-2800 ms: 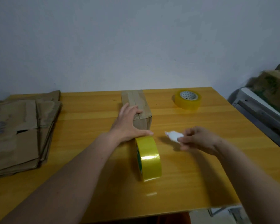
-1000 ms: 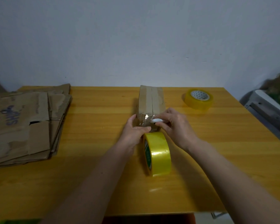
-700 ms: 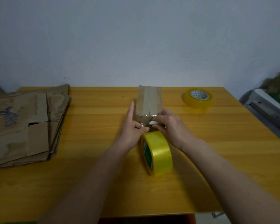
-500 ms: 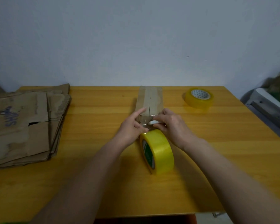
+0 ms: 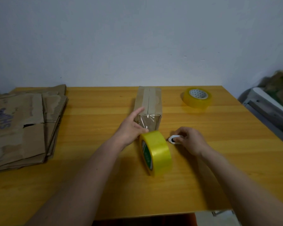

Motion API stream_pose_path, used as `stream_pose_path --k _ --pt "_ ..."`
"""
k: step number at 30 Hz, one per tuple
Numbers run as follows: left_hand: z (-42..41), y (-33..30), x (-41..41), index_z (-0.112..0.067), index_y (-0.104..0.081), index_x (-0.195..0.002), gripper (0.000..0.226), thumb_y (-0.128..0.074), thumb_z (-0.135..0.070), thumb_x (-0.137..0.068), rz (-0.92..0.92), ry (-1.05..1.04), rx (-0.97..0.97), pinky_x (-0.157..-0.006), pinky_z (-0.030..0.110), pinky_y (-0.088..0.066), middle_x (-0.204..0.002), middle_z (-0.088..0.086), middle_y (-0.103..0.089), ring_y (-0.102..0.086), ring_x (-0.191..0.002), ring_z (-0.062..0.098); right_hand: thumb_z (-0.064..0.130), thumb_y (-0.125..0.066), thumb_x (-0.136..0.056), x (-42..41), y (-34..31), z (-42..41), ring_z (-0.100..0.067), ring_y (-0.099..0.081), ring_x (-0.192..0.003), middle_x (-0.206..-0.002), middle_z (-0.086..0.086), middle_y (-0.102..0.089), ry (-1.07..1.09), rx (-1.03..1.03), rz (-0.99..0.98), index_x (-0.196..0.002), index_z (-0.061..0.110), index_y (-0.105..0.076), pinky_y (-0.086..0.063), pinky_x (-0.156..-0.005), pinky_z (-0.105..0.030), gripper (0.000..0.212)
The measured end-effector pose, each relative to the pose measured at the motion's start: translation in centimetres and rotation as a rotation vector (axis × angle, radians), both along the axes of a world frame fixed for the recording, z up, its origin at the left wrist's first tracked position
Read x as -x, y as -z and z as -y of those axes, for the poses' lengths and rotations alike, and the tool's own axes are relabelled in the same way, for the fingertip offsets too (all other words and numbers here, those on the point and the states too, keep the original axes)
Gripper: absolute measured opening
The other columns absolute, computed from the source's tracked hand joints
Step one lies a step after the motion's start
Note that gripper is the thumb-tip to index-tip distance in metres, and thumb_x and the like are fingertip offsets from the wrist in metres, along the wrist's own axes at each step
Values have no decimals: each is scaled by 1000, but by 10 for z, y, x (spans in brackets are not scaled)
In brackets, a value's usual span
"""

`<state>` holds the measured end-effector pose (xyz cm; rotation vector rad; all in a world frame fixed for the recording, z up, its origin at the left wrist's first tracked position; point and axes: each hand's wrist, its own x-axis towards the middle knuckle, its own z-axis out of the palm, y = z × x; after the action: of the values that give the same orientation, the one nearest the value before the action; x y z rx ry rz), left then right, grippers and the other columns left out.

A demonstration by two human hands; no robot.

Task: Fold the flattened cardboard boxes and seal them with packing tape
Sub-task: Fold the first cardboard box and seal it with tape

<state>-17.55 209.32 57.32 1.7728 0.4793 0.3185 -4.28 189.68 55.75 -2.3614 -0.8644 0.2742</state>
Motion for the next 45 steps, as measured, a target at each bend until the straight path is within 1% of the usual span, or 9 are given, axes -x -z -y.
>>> stream_pose_path --k 4,9,19,22,24,26,33,39,45 --pt "2 -2 0 -36 -37 -144 84 -72 5 -79 18 16 23 -67 28 -47 -74 14 -65 -59 -61 10 31 -69 -85 11 -32 -36 -13 -43 -109 -110 1 -53 -67 -245 354 -109 18 -68 -33 -89 -24 27" --pt "3 -4 4 -31 -32 -147 86 -69 9 -81 51 33 81 -63 17 -48 -67 7 -63 -59 -61 6 24 -66 -88 6 -42 -84 -21 -30 -137 -145 0 -45 -376 -66 273 -136 19 -52 -19 -114 -32 50" --pt "-1 7 8 -37 -14 -152 102 -71 5 -79 83 10 307 -74 35 -52 -75 13 -66 -64 -74 19 13 -78 -74 -2 -40 -86 -17 -31 -129 -137 4 -51 -295 -136 141 -129 17 -59 -15 -104 -13 58" --pt "0 9 7 -38 -15 -152 100 -71 5 -81 65 -18 317 -85 51 -50 -77 16 -64 -61 -81 27 11 -82 -70 -7 -48 -88 -16 -37 -131 -138 -1 -49 -338 -135 -12 -127 12 -60 -27 -109 -18 61" --pt "-1 10 7 -39 -18 -151 97 -72 2 -81 47 -29 325 -96 60 -44 -78 13 -66 -62 -86 29 17 -79 -75 -6 -52 -90 -8 -45 -122 -133 0 -53 -306 -211 -123 -122 7 -64 -34 -94 -3 50" --pt "-1 9 8 -41 -21 -150 96 -72 1 -81 35 -33 340 -99 62 -42 -85 16 -69 -64 -92 31 23 -79 -75 -1 -49 -96 -9 -46 -118 -124 1 -57 -240 -267 -64 -115 7 -68 -37 -91 -7 44" --pt "-4 7 15 -35 -18 -152 96 -72 1 -81 4 -18 393 -93 50 -52 -89 18 -70 -68 -92 27 29 -80 -72 7 -37 -97 -17 -36 -121 -121 4 -56 -177 -179 222 -117 18 -64 -40 -97 -35 49" --pt "-6 14 33 -28 -24 -150 83 -64 5 -85 85 -95 453 -76 36 -56 -79 10 -70 -69 -83 21 21 -82 -70 8 -31 -99 -19 -34 -122 -123 2 -56 -137 -257 179 -117 15 -63 -32 -98 -23 51" --pt "5 4 41 -6 -48 -125 42 -63 5 -86 108 -162 515 -87 34 -55 -96 14 -67 -67 -94 24 10 -83 -67 9 -32 -95 -19 -36 -122 -125 0 -56 -183 -271 171 -116 11 -64 -28 -96 -19 53"
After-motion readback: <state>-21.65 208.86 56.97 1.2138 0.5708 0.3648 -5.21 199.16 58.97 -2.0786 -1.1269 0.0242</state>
